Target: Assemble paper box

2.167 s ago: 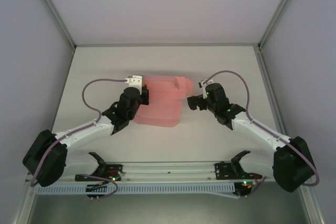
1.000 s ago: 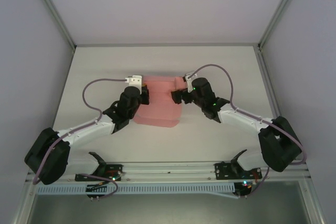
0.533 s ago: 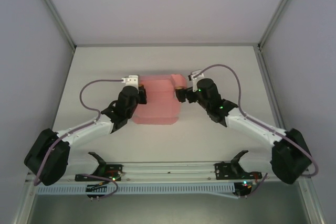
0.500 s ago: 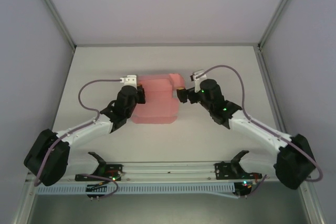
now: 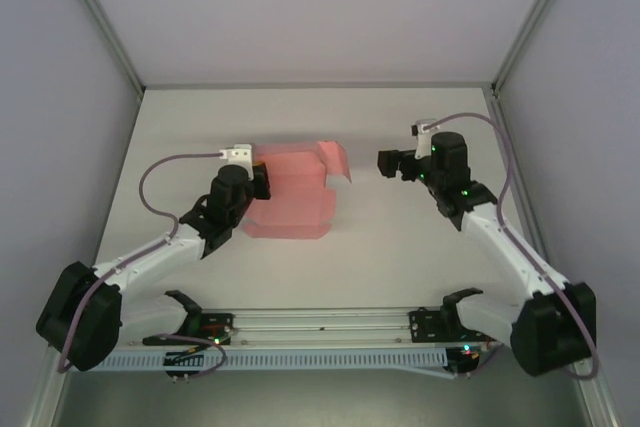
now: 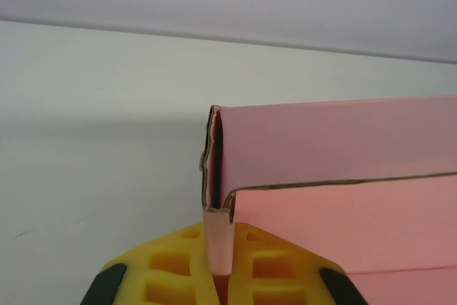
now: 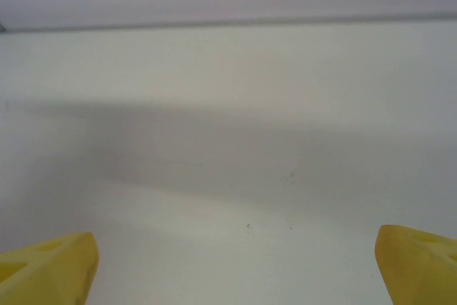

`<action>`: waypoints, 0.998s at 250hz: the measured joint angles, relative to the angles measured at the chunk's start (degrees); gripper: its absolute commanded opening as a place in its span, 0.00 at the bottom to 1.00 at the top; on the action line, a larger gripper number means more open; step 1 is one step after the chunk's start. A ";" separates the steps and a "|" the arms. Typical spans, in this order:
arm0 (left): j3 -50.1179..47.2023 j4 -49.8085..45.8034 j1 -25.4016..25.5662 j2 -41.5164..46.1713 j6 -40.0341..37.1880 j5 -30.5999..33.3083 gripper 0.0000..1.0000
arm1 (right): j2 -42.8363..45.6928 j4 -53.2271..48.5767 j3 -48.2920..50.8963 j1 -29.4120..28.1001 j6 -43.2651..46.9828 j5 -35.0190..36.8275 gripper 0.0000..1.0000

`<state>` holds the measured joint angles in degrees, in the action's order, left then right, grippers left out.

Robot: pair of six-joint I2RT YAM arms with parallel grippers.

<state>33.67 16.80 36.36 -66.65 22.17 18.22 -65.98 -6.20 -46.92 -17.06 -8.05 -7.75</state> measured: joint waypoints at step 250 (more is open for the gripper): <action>0.00 -0.63 -0.76 -0.63 -0.17 -1.03 0.00 | -21.68 1.64 -10.75 -12.39 4.74 -25.00 0.91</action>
<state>33.67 16.16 35.59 -67.29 22.00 17.19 -87.66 -4.56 -57.67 -29.45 -3.31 -32.75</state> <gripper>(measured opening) 0.044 0.910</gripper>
